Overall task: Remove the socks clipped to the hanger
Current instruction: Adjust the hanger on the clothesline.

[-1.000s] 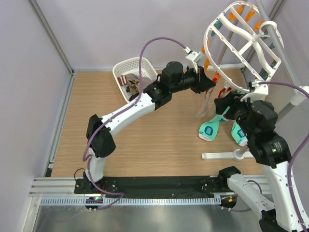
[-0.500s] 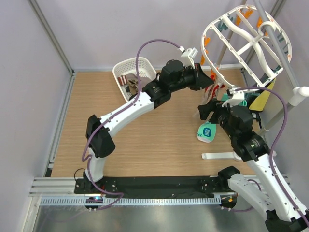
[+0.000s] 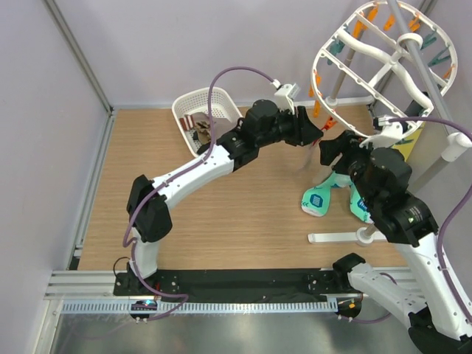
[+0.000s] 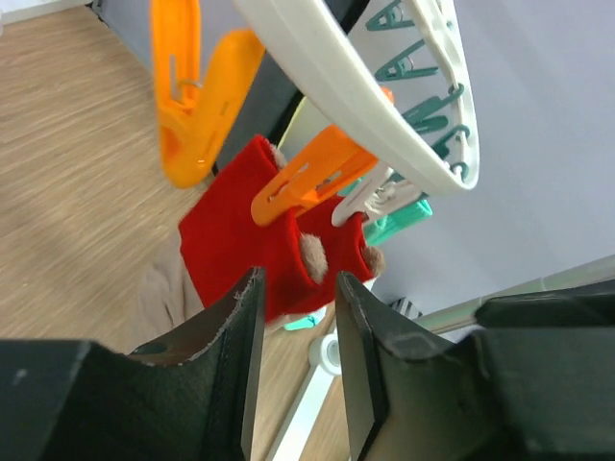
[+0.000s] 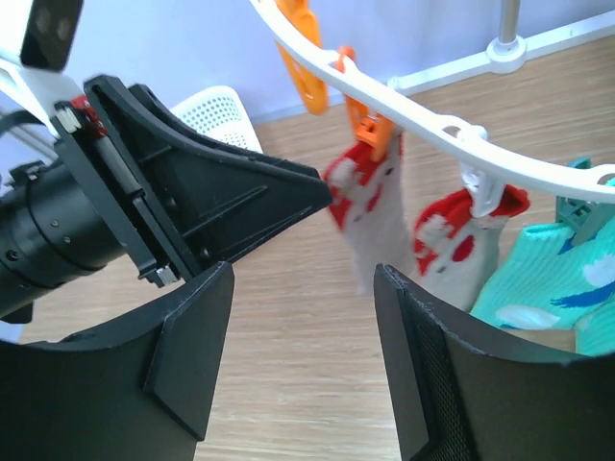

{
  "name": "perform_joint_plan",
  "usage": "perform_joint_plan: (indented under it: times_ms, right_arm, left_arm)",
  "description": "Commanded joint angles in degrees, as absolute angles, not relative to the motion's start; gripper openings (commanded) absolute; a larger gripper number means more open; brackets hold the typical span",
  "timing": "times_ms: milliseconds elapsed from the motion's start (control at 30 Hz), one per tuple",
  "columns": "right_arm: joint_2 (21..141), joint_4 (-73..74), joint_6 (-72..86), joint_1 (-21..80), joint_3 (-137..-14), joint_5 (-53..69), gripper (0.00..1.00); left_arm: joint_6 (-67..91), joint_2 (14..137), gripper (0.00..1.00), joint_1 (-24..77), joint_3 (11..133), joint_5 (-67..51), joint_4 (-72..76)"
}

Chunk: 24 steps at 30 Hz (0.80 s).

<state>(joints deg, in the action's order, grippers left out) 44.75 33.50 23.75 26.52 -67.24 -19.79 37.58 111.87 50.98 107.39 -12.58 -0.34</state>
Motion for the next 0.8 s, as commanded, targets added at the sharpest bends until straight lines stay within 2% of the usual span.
perform_joint_plan:
  times_ms: [0,67,200,333,567,767]
  right_arm:
    - [45.27,37.18,25.4,26.72,-70.14,-22.24,0.66]
    - [45.09,36.65,25.75,26.81,-69.79,-18.83,0.63]
    - [47.54,38.05,25.75,26.81,-70.4,-14.15,0.62]
    - [46.33,39.2,25.58,26.98,-64.98,-22.92,0.63]
    - [44.38,22.28,23.9,26.89,-53.28,-21.19,0.7]
    - [48.77,13.91,22.94,26.89,-50.45,-25.83,0.74]
  left_arm:
    - [34.72,108.81,0.4,50.8,107.58,-13.53,5.19]
    - [34.45,108.81,0.43,50.89,107.58,-13.71,5.01]
    - [34.45,107.76,0.45,50.8,105.47,-12.31,4.83]
    - [36.73,106.96,0.49,49.14,103.63,-11.42,5.18]
    - [39.82,106.43,0.53,46.76,104.76,-13.01,6.69]
    - [41.04,105.92,0.53,45.27,104.86,-11.69,4.48]
